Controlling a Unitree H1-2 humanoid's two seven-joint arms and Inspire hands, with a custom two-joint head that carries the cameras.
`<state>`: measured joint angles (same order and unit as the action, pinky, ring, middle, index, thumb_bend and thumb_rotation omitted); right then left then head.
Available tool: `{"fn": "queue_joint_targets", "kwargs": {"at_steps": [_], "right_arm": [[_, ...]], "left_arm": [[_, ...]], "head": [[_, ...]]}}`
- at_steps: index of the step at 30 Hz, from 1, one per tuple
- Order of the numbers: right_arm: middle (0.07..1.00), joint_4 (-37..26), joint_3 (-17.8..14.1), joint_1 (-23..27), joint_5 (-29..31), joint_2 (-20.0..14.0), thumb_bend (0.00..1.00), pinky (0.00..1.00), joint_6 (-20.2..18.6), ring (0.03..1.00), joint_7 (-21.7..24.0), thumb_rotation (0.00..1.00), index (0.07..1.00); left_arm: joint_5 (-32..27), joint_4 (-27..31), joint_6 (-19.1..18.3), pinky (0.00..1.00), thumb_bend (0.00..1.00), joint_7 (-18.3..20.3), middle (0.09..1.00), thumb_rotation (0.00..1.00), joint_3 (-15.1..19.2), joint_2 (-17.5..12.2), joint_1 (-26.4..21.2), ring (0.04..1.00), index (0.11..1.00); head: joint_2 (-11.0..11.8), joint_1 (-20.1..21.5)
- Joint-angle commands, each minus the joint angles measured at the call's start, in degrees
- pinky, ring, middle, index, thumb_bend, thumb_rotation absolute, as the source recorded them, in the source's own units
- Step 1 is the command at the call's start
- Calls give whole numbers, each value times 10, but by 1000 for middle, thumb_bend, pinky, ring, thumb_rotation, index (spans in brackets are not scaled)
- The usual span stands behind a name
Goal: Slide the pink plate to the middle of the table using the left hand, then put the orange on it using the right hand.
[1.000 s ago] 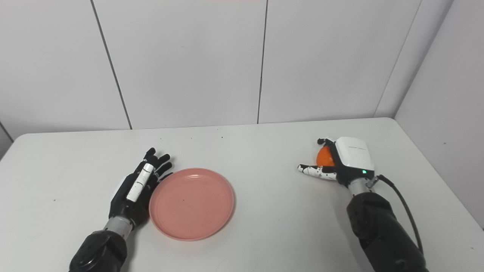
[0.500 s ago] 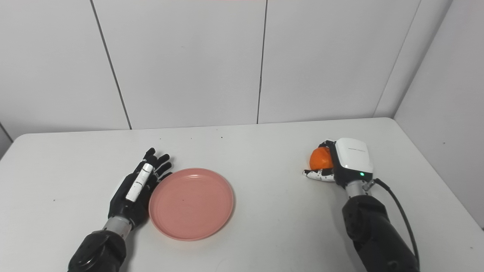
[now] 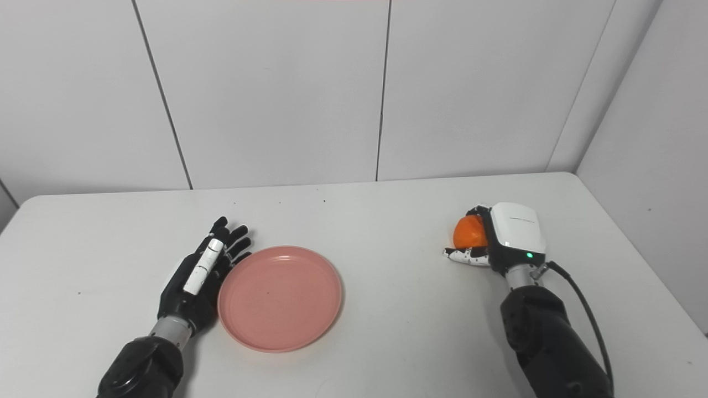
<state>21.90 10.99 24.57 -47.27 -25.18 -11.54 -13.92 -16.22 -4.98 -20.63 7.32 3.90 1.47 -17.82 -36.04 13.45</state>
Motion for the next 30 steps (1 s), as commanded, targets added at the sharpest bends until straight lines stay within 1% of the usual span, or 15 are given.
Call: {"fn": "queue_joint_targets", "kwargs": {"at_steps": [1, 9, 10, 11, 12, 13, 14, 16, 19, 21, 30], "right_arm": [[562, -14, -4, 12, -6, -12, 730, 291, -19, 403, 0, 383, 614], [569, -33, -9, 12, 3, -15, 720, 315, -9, 420, 1, 382, 606], [570, -34, -11, 14, 6, -14, 717, 317, -1, 421, -5, 383, 606], [531, -35, -12, 14, 9, -14, 618, 289, 5, 386, -9, 276, 549], [511, -35, -14, 16, 12, -13, 567, 274, 13, 368, -18, 221, 520], [469, -35, -15, 17, 14, -13, 534, 245, 18, 329, -23, 181, 500], [455, -35, -15, 18, 16, -13, 523, 235, 23, 317, -29, 167, 493], [406, -32, -16, 21, 19, -13, 512, 210, 31, 279, -37, 147, 487], [384, -28, -16, 24, 22, -15, 510, 193, 37, 258, -41, 141, 488], [365, -28, -18, 23, 29, -16, 509, 187, 46, 250, -45, 135, 488], [348, -31, -19, 20, 44, -20, 507, 193, 56, 248, -44, 129, 489]], "left_arm": [[-3, -2, -20, 919, 756, -3, 903, 560, -2, 1, 1, 924, 1000], [0, -4, -14, 904, 751, -3, 903, 562, -6, 1, 3, 921, 1000], [0, -5, -14, 902, 750, -2, 903, 563, -7, 1, 3, 921, 1000], [0, -6, -13, 902, 752, -2, 900, 562, -7, 1, 3, 918, 1000], [1, -6, -13, 901, 754, -3, 899, 561, -7, 1, 4, 917, 1000], [1, -6, -14, 900, 757, -4, 895, 558, -7, 2, 4, 912, 1000], [1, -7, -14, 900, 758, -5, 894, 557, -6, 2, 3, 911, 1000], [1, -7, -15, 906, 749, -6, 898, 555, -6, 3, 3, 914, 1000], [0, -7, -13, 906, 746, -4, 905, 560, -6, 3, 4, 917, 1000], [2, -4, -13, 888, 752, -4, 905, 564, -8, 2, 4, 912, 1000], [1, -4, -15, 907, 742, -6, 900, 558, -8, 4, 5, 915, 1000]], "head": [[0, -1], [0, -1], [0, 0], [0, 0], [0, 0], [0, 0], [0, 0], [1, -1], [1, -1], [0, 0], [-1, -5]]}}
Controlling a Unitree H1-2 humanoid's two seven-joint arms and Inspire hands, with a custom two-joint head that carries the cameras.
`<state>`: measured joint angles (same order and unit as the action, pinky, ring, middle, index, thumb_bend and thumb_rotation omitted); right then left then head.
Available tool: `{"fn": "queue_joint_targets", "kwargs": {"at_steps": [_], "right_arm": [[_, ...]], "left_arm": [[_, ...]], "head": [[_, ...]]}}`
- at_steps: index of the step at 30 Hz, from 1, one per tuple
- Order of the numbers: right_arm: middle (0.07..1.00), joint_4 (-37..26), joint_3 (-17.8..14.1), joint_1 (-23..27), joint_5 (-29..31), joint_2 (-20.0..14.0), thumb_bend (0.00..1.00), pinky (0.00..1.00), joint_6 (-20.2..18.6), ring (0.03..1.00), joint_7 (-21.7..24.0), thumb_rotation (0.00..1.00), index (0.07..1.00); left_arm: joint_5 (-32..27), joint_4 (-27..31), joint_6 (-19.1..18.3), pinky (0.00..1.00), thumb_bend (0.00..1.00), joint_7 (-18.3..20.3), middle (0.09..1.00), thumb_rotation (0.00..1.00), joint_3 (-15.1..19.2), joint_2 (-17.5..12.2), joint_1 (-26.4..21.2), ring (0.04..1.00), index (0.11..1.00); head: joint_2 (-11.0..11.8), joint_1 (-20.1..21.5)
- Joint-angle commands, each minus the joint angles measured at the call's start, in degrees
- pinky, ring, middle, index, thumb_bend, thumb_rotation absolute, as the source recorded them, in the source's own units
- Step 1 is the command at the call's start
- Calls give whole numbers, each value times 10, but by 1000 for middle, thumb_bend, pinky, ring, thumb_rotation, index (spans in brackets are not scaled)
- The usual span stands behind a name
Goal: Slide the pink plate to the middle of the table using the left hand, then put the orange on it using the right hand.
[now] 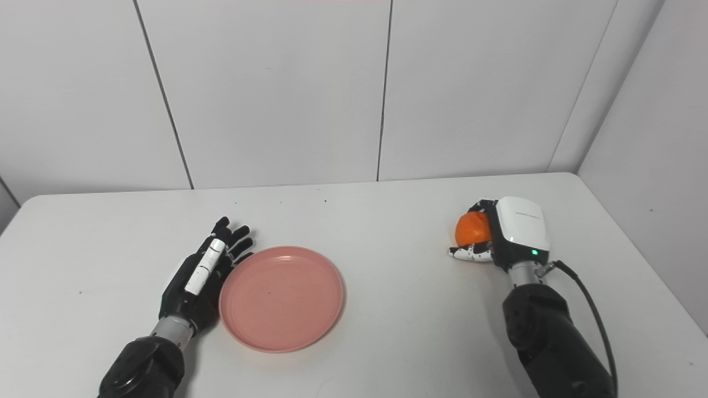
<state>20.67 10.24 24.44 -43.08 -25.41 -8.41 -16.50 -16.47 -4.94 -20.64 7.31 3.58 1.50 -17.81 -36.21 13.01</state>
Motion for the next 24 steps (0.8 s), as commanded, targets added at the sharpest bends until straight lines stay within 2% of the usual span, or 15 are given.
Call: {"fn": "queue_joint_targets", "kwargs": {"at_steps": [1, 2, 5, 16, 24], "right_arm": [[353, -20, -12, 21, 3, -18, 507, 195, 26, 251, -18, 130, 488], [412, -22, -12, 22, 4, -18, 515, 203, 26, 260, -18, 66, 487], [463, -37, -11, 23, 4, -18, 523, 217, 27, 275, -14, 11, 486], [470, -112, -1, 37, 0, -14, 526, 185, 35, 235, 15, 0, 485], [469, -184, 1, 38, 8, 3, 527, 165, 29, 211, 64, 0, 485]], "left_arm": [[3, -5, -15, 908, 742, -6, 899, 558, -5, 4, 5, 914, 1000], [3, -5, -15, 916, 742, -6, 899, 557, -4, 5, 4, 915, 1000], [5, -7, -13, 916, 739, -6, 899, 562, -6, 5, 4, 912, 1000], [14, -5, -14, 889, 755, -14, 886, 572, -12, 14, 6, 897, 1000], [14, -4, -10, 869, 777, -15, 888, 575, -19, 20, 7, 898, 1000]], "head": [[0, 0], [0, -3], [1, -8], [0, -31], [0, -59]]}}
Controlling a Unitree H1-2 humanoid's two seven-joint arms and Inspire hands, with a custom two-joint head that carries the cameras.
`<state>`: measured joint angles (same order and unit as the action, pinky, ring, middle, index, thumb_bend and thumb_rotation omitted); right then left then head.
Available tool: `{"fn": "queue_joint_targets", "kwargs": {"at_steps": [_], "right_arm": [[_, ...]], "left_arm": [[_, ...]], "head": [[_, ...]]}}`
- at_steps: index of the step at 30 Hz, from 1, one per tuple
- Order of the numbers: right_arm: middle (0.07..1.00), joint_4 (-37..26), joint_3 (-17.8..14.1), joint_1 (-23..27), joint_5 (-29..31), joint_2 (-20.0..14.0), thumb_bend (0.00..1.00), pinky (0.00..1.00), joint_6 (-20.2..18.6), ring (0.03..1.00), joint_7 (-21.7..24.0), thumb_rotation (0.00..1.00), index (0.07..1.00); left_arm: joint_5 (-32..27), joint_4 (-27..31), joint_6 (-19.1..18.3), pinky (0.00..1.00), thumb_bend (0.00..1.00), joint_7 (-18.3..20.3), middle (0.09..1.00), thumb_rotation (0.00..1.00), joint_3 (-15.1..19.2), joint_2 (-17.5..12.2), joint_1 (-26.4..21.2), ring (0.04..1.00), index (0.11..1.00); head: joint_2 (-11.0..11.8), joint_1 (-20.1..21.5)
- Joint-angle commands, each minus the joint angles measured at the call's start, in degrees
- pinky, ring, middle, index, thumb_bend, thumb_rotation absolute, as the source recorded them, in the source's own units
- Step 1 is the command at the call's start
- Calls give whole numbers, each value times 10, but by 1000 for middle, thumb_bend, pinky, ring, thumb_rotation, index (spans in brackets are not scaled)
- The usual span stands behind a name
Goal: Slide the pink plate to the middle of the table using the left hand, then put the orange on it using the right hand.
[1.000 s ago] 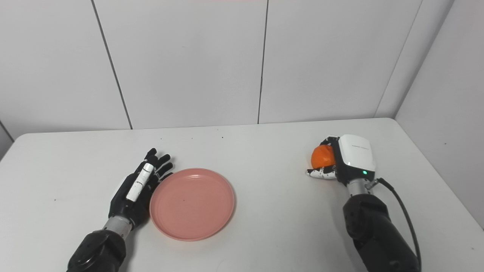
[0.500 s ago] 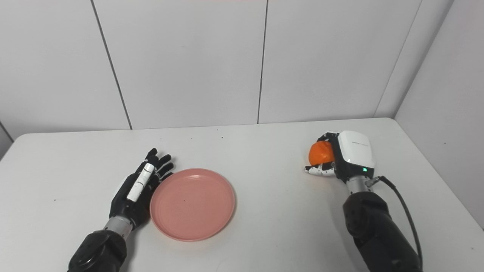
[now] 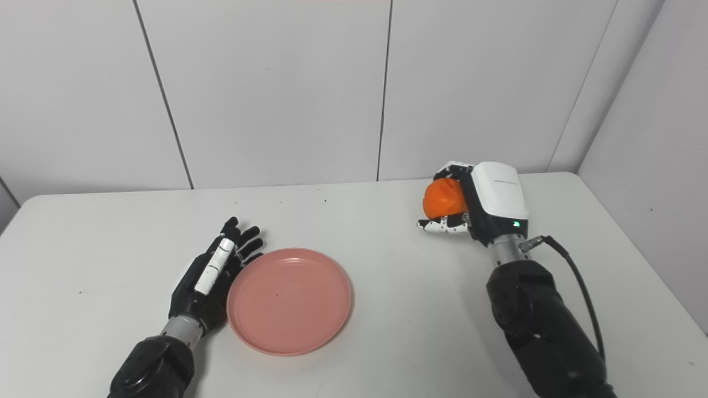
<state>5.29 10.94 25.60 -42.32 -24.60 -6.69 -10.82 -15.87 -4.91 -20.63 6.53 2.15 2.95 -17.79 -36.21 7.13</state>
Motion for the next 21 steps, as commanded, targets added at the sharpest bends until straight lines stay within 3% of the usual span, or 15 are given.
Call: {"fn": "queue_joint_targets", "kwargs": {"at_steps": [1, 9, 14, 21], "right_arm": [[469, -44, -4, 26, 2, -4, 526, 160, 9, 209, 19, 0, 485], [472, -122, 15, 11, 3, 17, 526, 193, 15, 256, 83, 0, 485], [455, -136, 31, 12, -5, 34, 524, 207, 26, 268, 103, 0, 499], [421, -150, 37, 14, 28, 49, 518, 202, 36, 271, 133, 0, 525]], "left_arm": [[8, -3, -11, 864, 788, -9, 897, 574, -5, 7, 6, 902, 1000], [19, -3, -7, 841, 798, -18, 880, 579, -13, 14, 9, 885, 1000], [28, -3, -7, 782, 793, -19, 874, 599, -18, 14, 8, 864, 1000], [26, -9, -6, 800, 816, -16, 886, 595, -15, 16, 7, 874, 1000]], "head": [[1, -5], [5, -25], [5, -30], [8, -39]]}}
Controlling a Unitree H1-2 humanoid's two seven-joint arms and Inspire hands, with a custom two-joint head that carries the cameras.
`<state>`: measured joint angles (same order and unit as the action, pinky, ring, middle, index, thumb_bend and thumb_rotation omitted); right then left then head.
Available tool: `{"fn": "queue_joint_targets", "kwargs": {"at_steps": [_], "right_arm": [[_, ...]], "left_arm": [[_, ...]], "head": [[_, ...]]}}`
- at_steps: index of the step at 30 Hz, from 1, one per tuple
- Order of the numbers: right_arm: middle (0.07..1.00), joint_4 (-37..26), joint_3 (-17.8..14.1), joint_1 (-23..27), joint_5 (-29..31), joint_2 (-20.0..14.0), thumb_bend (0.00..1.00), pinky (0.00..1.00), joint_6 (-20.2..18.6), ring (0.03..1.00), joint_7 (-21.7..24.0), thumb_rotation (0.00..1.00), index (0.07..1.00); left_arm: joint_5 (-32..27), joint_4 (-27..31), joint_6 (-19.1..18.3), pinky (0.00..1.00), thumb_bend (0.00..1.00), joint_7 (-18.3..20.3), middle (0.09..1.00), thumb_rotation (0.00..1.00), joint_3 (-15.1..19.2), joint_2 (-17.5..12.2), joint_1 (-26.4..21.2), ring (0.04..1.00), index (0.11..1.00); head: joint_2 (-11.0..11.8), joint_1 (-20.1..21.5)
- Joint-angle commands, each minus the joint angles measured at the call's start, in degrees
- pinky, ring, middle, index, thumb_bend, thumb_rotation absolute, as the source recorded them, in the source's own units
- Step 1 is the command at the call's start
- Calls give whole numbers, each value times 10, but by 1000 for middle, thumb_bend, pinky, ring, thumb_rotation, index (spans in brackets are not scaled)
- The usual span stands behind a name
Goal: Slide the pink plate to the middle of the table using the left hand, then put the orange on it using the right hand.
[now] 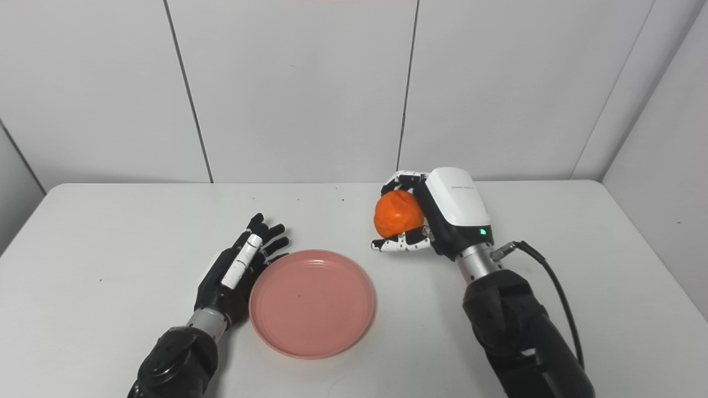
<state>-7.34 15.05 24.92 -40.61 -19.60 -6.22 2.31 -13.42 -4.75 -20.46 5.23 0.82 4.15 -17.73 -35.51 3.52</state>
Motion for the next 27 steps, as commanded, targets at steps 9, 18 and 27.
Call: {"fn": "queue_joint_targets", "kwargs": {"at_steps": [9, 18, 27], "right_arm": [[434, -41, 16, 21, 3, 19, 519, 240, 29, 314, 36, 1, 523], [422, -30, 39, 35, -7, 60, 517, 205, 24, 273, 47, 0, 525], [427, -23, 51, 37, -14, 81, 518, 227, 38, 288, 50, 0, 525]], "left_arm": [[3, -14, -2, 819, 811, 0, 879, 603, -3, 2, 5, 874, 1000], [3, -13, -3, 818, 812, -3, 874, 597, -2, 5, 7, 875, 1000], [1, -8, -8, 796, 821, -5, 886, 599, -1, 11, 8, 875, 1000]], "head": [[1, -5], [-1, -9], [-4, -20]]}}
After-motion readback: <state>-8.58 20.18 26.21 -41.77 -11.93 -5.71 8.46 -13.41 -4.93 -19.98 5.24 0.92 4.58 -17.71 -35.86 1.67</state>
